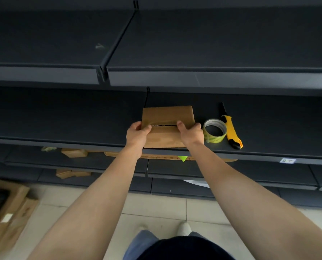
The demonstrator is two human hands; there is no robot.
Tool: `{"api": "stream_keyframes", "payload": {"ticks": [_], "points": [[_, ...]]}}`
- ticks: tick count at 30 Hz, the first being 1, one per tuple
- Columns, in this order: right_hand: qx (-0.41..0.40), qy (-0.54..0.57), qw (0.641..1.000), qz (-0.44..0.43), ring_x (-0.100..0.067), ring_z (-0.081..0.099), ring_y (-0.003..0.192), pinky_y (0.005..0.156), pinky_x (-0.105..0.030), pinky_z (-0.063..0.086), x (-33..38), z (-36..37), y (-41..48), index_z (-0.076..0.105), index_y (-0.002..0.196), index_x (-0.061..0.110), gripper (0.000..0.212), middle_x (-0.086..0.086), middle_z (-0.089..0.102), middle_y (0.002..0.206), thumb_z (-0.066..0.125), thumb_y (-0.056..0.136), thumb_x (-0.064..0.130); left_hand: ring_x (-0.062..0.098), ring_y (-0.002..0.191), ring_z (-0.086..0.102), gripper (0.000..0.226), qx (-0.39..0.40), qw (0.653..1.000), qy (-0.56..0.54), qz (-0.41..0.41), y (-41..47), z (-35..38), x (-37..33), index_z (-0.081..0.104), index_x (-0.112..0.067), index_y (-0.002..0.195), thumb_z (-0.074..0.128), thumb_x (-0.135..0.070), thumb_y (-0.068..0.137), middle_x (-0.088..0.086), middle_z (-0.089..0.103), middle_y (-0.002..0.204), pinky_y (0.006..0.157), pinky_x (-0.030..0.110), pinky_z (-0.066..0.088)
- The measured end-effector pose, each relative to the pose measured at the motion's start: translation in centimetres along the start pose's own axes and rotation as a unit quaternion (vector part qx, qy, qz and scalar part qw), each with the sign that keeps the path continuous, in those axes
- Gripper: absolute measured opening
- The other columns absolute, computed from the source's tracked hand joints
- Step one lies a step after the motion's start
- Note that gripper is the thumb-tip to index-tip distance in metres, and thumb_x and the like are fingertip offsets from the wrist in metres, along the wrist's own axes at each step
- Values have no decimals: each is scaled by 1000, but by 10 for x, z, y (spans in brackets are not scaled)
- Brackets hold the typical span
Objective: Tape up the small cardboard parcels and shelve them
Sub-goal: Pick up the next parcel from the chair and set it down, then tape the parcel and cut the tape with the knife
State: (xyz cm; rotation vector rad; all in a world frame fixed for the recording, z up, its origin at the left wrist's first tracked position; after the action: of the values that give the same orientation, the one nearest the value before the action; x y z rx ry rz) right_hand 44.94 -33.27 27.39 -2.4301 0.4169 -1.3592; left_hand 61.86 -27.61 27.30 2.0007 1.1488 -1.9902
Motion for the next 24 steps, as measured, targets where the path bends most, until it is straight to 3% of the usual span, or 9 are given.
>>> {"api": "stream_keyframes", "payload": {"ticks": [3, 7, 12, 24], "points": [[-5, -9, 1000, 12, -38, 44, 122, 101, -47, 40, 3, 3, 2, 27, 138, 8, 78, -18, 38, 138, 53, 86, 59, 22, 110, 56, 49, -10, 999, 30, 12, 6, 2, -6, 49, -14, 132, 66, -29, 88, 6, 59, 124, 100, 39, 45], [-13, -36, 999, 36, -37, 41, 124, 99, -45, 40, 6, 11, -1, 24, 140, 11, 89, -17, 34, 139, 54, 80, 68, 22, 103, 54, 70, -3, 995, 95, 9, 12, 4, -14, 40, -11, 130, 72, -46, 79, 8, 52, 127, 85, 34, 45], [-51, -32, 997, 52, -35, 40, 125, 97, -43, 40, 11, 21, -5, 27, 138, 6, 97, -15, 35, 139, 60, 73, 71, 34, 130, 42, 105, -4, 982, 189, 4, 20, 12, -21, 21, -9, 145, 80, -48, 68, 13, 31, 148, 102, 43, 41], [-89, -34, 995, 35, -37, 42, 124, 102, -44, 39, 7, 28, -4, 31, 134, 5, 85, -16, 40, 137, 67, 77, 57, 31, 125, 45, 85, -17, 976, 207, 71, 27, 11, -13, 34, -6, 134, 81, -38, 71, 11, 38, 139, 102, 44, 42]]}}
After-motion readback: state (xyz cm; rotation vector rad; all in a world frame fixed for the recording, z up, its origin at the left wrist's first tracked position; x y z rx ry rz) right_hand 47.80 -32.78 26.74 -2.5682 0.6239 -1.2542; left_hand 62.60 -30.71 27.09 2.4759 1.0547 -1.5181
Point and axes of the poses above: each hand's wrist, its own y-axis towards the middle knuckle, its own z-axis out of the palm, x = y × z, the point moved 2 cm from there along y, towards the middle knuckle
